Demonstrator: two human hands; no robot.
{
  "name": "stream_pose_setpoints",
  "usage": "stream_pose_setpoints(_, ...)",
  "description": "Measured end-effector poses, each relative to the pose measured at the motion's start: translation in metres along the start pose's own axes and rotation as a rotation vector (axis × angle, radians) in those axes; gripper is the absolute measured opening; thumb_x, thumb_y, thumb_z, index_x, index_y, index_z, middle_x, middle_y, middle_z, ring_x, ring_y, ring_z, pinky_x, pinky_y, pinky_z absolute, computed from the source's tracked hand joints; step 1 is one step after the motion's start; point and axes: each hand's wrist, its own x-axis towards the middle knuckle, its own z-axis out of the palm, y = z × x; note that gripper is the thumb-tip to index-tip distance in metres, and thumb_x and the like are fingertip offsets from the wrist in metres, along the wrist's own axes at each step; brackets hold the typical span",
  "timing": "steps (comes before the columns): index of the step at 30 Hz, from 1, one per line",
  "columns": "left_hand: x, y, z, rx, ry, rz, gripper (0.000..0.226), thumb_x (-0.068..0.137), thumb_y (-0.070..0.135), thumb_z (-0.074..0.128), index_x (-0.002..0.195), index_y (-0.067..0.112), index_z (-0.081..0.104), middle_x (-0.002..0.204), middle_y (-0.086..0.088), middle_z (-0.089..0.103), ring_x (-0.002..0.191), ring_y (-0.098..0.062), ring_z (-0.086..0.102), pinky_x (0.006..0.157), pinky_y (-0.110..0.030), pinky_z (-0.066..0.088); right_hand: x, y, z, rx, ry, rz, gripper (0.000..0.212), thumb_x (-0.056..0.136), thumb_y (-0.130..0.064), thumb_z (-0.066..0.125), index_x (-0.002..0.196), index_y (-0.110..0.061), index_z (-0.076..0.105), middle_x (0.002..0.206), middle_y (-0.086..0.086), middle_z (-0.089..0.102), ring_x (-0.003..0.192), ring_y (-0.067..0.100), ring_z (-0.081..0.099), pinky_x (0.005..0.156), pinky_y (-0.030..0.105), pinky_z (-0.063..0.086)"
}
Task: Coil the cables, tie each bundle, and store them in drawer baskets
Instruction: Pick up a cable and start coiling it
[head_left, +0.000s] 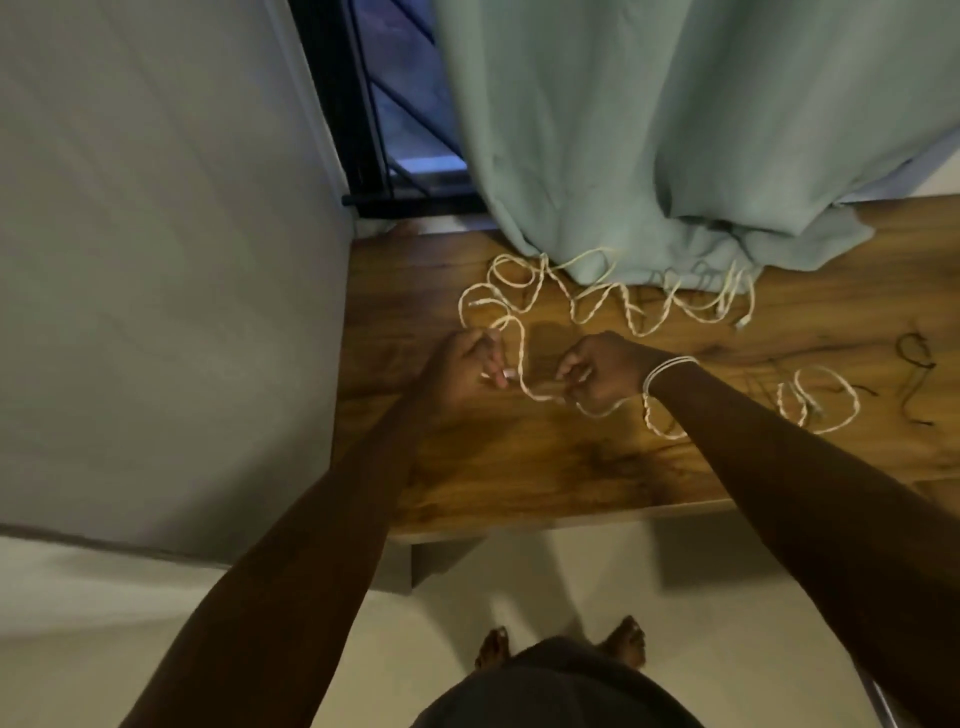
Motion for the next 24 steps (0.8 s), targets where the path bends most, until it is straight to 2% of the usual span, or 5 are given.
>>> stream_pose_setpoints(4,0.024,0.085,0.018,-0.52,0.127,-0.039,0.054,0.104,0.015,0.034,0.061,0.008,0.067,0.047,-0.002,0.06,0.049,-0.021,0.062,0.052,-0.027,0.056,-0.027,0.024,-0.035,0.187,0.148,-0.04,0.014,0.092,-0.026,0.07,0.094,-0.014,0.078,0.076,0.001,0.073,0.064,0.0,0.061,0.069,0.018,0.048)
stream_pose_setpoints(8,0.051,0.154,0.049,-0.817,-0.033,0.086,0.025,0.088,0.018,0.046,0.093,0.005,0.067,0.072,-0.011,0.07,0.074,-0.026,0.069,0.091,-0.043,0.053,-0.048,0.036,-0.053,0.377,0.248,-0.047,0.019,0.093,-0.039,0.065,0.087,-0.026,0.077,0.067,-0.002,0.07,0.069,0.007,0.064,0.078,0.029,0.051)
stream_pose_setpoints(14,0.109,0.194,0.109,-0.127,0.017,0.379,0.033,0.101,0.03,0.041,0.123,0.008,0.053,0.133,-0.019,0.057,0.124,-0.027,0.055,0.111,-0.037,0.039,-0.112,0.028,-0.106,0.482,0.235,-0.2,0.032,0.101,-0.029,0.055,0.099,0.001,0.068,0.058,0.0,0.056,0.056,0.011,0.052,0.061,0.021,0.046)
stream_pose_setpoints(18,0.113,0.182,0.152,0.475,-0.175,0.407,0.032,0.097,0.041,0.043,0.104,0.018,0.063,0.101,-0.01,0.073,0.098,-0.021,0.07,0.1,-0.047,0.049,-0.161,0.054,-0.177,0.209,0.475,-0.225,0.02,0.101,-0.028,0.056,0.1,-0.014,0.071,0.083,-0.006,0.071,0.072,0.009,0.065,0.068,0.029,0.054)
stream_pose_setpoints(24,0.098,0.22,0.238,0.34,-0.62,0.312,0.046,0.106,0.024,0.027,0.102,0.001,0.066,0.046,-0.004,0.058,0.052,-0.026,0.061,0.083,-0.04,0.054,-0.2,0.123,-0.248,0.158,0.893,-0.249,0.018,0.097,-0.024,0.061,0.098,-0.008,0.068,0.088,0.005,0.069,0.08,0.017,0.064,0.073,0.032,0.051)
